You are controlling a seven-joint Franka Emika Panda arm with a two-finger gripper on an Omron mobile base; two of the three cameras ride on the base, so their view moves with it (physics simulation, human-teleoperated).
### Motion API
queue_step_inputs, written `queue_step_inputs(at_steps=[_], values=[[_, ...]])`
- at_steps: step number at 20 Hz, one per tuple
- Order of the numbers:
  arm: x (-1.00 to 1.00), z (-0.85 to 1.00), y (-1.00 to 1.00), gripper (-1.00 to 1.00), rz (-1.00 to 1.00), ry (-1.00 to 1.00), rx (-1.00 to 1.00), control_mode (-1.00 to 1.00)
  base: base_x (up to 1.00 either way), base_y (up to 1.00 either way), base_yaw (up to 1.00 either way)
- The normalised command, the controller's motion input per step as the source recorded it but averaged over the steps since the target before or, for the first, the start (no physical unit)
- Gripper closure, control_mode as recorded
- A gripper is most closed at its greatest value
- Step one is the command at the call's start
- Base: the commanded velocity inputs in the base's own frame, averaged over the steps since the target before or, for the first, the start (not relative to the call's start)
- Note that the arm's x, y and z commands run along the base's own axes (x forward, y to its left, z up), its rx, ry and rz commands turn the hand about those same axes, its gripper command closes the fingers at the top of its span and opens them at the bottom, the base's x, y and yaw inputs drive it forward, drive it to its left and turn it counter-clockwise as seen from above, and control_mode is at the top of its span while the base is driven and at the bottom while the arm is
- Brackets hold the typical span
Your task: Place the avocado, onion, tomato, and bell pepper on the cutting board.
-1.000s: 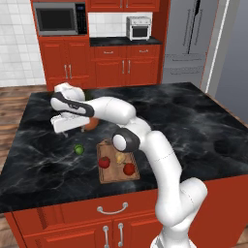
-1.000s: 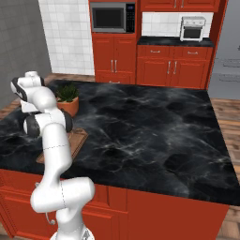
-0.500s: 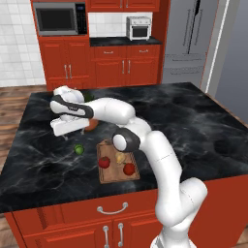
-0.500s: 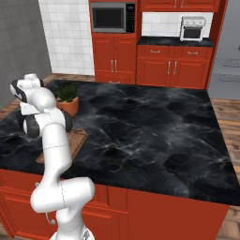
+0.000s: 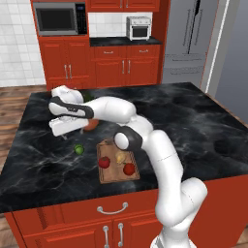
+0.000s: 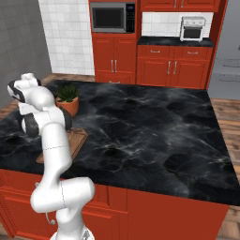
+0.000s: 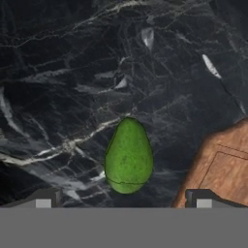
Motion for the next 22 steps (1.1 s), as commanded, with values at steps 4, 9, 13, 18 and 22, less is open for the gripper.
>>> queue_step_inputs(at_steps=[4, 9, 13, 18, 22], values=[[-0.07, -0.01, -0.12, -1.0, 0.0, -0.17, 0.01, -1.0, 0.0, 0.0, 0.0], [-0.04, -0.13, -0.23, -1.0, 0.0, -0.1, 0.05, -1.0, 0.0, 0.0, 0.0], [-0.12, -0.13, -0.24, -1.0, 0.0, -0.06, 0.08, -1.0, 0.0, 0.0, 0.0], [-0.33, -0.08, -0.1, -1.0, 0.0, -0.07, 0.08, -1.0, 0.0, 0.0, 0.0], [-0.34, -0.01, -0.01, -1.0, 0.0, -0.14, 0.07, -1.0, 0.0, 0.0, 0.0]])
